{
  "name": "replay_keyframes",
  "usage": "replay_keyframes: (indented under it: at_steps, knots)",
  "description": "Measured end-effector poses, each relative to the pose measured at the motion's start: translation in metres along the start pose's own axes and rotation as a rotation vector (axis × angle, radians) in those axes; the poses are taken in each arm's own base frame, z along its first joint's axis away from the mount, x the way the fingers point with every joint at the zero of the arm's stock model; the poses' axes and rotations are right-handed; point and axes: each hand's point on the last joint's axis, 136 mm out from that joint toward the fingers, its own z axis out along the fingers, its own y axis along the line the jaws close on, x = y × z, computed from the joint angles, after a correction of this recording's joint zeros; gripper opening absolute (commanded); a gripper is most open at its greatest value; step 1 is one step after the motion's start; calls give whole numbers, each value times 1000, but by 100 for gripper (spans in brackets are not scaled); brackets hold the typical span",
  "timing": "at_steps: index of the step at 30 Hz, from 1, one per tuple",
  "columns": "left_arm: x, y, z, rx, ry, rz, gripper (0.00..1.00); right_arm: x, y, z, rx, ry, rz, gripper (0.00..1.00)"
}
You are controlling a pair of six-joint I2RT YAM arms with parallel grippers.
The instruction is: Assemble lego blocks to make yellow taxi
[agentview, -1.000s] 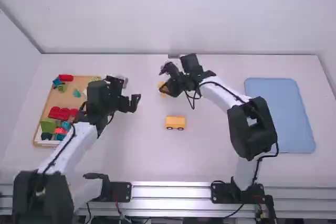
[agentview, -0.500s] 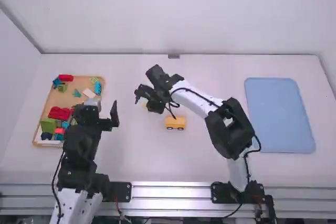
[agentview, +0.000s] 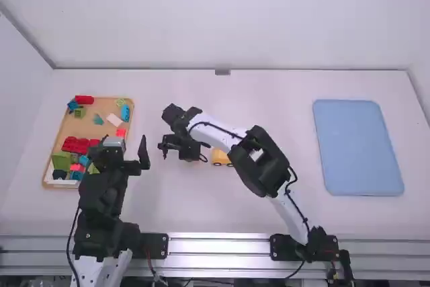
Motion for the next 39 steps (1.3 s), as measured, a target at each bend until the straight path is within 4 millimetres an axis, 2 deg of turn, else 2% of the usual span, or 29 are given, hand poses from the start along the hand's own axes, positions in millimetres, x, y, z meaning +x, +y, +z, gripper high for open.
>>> replay_keyframes:
  at_steps: [2, 6, 8, 9, 11, 14, 21, 25, 27, 29, 30, 33, 34, 36, 39]
  knots:
    - [0, 0, 0, 0, 0, 0, 99, 2, -2, 0, 8, 6, -1, 3]
    - [0, 0, 0, 0, 1, 0, 99, 2, -4, 0, 14, 7, -3, 15]
    - [1, 0, 0, 1, 4, 1, 99, 0, -7, 0, 25, -1, -5, 36]
    - [1, 0, 0, 1, 3, 1, 99, -1, -8, 0, 29, -5, -4, 43]
    - [1, 0, 0, 0, 4, 1, 99, -4, -11, 0, 42, -16, -8, 76]
    - [1, 0, 0, 0, 3, 0, 99, -5, -12, 0, 49, -22, -9, 99]
    - [4, 1, 0, -5, 17, -2, 99, 0, -11, -2, 36, -8, 17, 98]
    - [-1, -2, 0, 12, -3, 5, 99, 0, -30, -17, 80, -51, 45, 98]
    - [-6, -8, 1, 47, -26, 15, 99, -2, -48, -39, 134, -107, 79, 98]
    - [-9, -13, 7, 76, -33, 34, 99, -2, -69, -75, 210, -188, 127, 98]
    - [-9, -14, 9, 84, -32, 39, 99, -1, -73, -86, 228, -210, 139, 98]
    - [9, -28, 30, 155, 45, 94, 99, 13, -90, -145, 339, -354, 206, 98]
    - [13, -30, 33, 167, 64, 102, 99, 16, -92, -151, 353, -371, 215, 99]
    - [34, -43, 49, 243, 172, 137, 99, 36, -93, -172, 419, -455, 275, 98]
    - [47, -56, 68, 341, 259, 183, 99, 56, -88, -176, 463, -518, 323, 98]
